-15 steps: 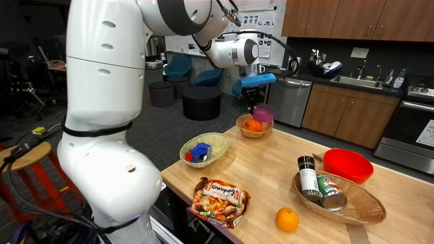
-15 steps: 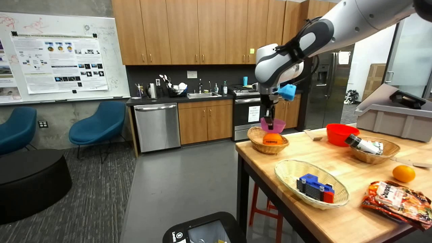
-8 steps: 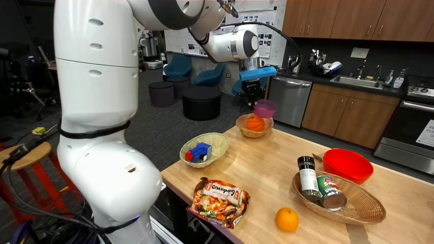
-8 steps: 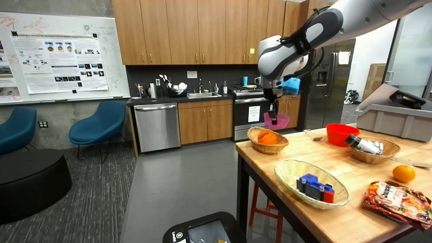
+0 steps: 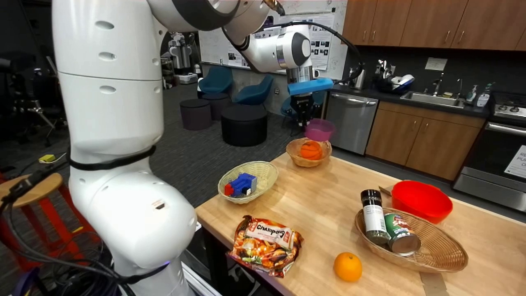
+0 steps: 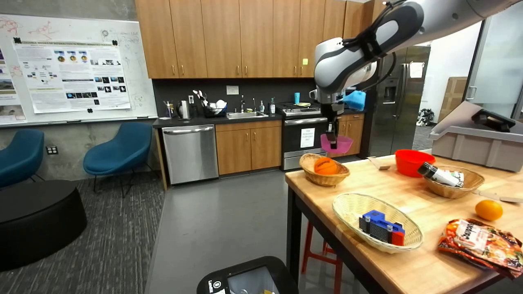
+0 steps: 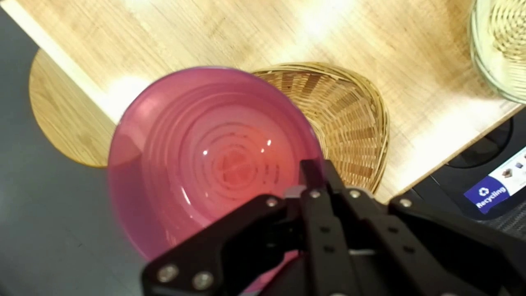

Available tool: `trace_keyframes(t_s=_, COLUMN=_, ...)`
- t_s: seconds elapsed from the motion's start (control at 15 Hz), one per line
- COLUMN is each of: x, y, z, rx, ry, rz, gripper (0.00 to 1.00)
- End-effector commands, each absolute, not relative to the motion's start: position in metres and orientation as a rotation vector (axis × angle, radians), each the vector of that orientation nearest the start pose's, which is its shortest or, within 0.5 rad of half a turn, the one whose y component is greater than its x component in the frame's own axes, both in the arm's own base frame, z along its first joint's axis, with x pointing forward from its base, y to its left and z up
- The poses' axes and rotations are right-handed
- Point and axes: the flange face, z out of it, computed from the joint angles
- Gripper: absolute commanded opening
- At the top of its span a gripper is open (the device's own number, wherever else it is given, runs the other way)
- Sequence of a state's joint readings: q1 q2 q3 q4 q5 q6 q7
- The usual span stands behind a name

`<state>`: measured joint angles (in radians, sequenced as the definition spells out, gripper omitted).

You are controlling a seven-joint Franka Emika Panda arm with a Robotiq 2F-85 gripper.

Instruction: Move the pink bowl to the basket with the plush basketball and then place it back on the table

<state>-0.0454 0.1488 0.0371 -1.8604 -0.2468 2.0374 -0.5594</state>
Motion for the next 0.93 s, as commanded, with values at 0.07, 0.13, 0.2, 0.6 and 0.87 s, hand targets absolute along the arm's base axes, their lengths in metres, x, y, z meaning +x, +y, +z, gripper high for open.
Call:
trace_keyframes(t_s=0.07, x=0.605, y=-0.01, z=0.434, rx=-3.149, ry=-1.132, rz=0.024, gripper=0.01)
trace_keyframes(t_s=0.13, x=0.606, y=-0.008, z=0.432, rx=-3.143, ry=-1.14, rz=0.019, gripper=0.01)
trace_keyframes(t_s=0.2, x=0.607, y=-0.006, z=0.427, rx=-3.134, ry=-1.146, rz=0.016, gripper=0.01)
trace_keyframes(t_s=0.6, x=0.609, y=-0.002, z=0.406, rx=-3.101, ry=-1.141, rz=0.022, gripper=0.01)
trace_keyframes(t_s=0.87, x=0.609, y=-0.003, z=0.402, rx=-3.108, ry=-1.129, rz=0.022, gripper=0.01)
